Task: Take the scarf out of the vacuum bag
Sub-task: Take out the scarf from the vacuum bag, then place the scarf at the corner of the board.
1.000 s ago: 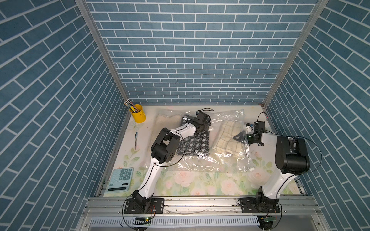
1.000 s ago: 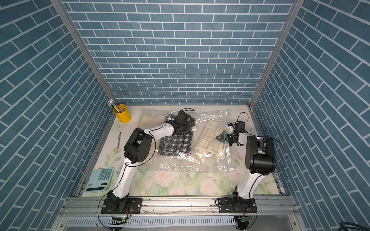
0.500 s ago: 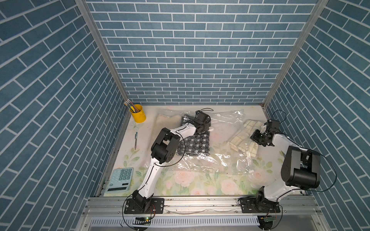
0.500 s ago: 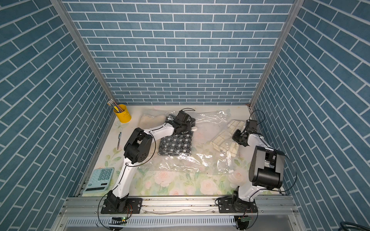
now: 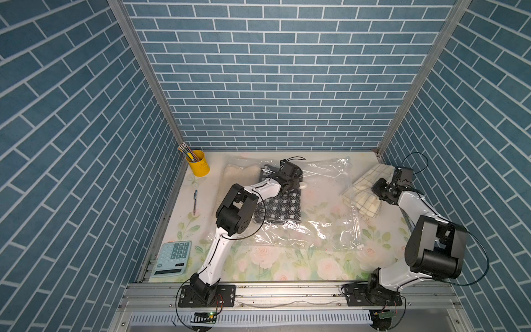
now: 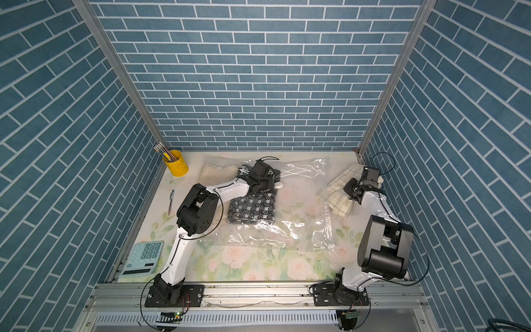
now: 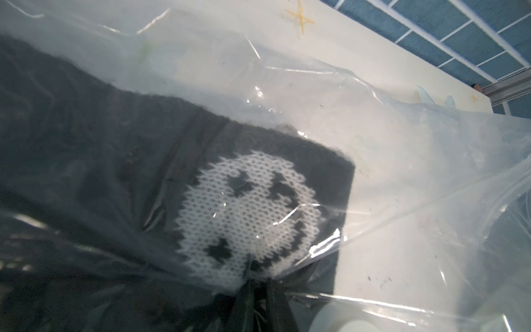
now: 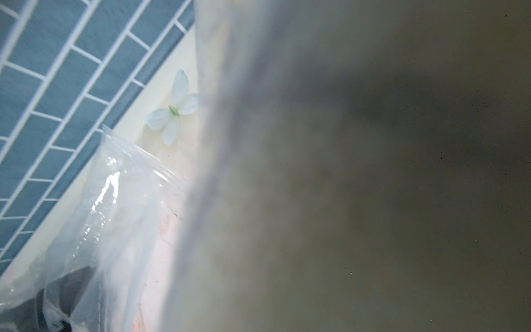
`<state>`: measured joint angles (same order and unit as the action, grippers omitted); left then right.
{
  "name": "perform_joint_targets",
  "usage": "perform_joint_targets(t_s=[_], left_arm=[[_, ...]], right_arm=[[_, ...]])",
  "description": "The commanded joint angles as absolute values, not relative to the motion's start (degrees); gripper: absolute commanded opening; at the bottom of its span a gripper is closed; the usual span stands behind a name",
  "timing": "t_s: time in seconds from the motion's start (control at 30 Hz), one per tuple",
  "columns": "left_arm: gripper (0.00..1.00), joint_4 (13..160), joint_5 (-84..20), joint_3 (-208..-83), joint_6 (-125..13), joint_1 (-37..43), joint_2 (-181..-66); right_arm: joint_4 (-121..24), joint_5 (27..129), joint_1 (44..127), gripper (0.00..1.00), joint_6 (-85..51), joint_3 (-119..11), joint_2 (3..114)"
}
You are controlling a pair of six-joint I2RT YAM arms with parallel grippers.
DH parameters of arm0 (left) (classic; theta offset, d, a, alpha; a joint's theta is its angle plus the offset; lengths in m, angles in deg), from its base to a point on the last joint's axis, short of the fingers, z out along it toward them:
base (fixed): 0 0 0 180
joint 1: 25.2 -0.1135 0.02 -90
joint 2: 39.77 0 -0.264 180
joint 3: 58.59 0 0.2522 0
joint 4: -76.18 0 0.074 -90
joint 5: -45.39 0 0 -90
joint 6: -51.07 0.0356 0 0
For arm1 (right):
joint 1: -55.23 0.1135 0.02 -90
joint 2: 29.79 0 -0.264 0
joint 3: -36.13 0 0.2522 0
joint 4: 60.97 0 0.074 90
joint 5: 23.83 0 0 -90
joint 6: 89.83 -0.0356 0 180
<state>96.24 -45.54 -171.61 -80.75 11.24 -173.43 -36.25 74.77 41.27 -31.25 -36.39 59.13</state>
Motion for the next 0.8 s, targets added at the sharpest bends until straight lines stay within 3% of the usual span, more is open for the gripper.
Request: perform_joint_targets(t_s=[0.0,0.27,0.6,0.77], left_arm=[[0.15,104.6,-43.7,-168.7,-81.2,12.0,-175.6],[0.15,104.9,-43.8,-168.7,-81.3,12.2,-175.5],[0.15,105.3,-43.9,-169.3,-81.4,12.5,-175.2],[0.15,105.7,-43.9,-169.8,-81.4,12.7,-175.2]], right_arm=[[-46.2,73.9,41.0,0.00,-36.5,-37.2,56.8],[-59.4,69.5,41.7,0.00,-43.6,-35.5,59.4],[-73.1,66.5,43.6,0.00,-49.4,-35.3,70.6],[-70.7,73.6,44.5,0.00,-47.7,-45.1,78.5]])
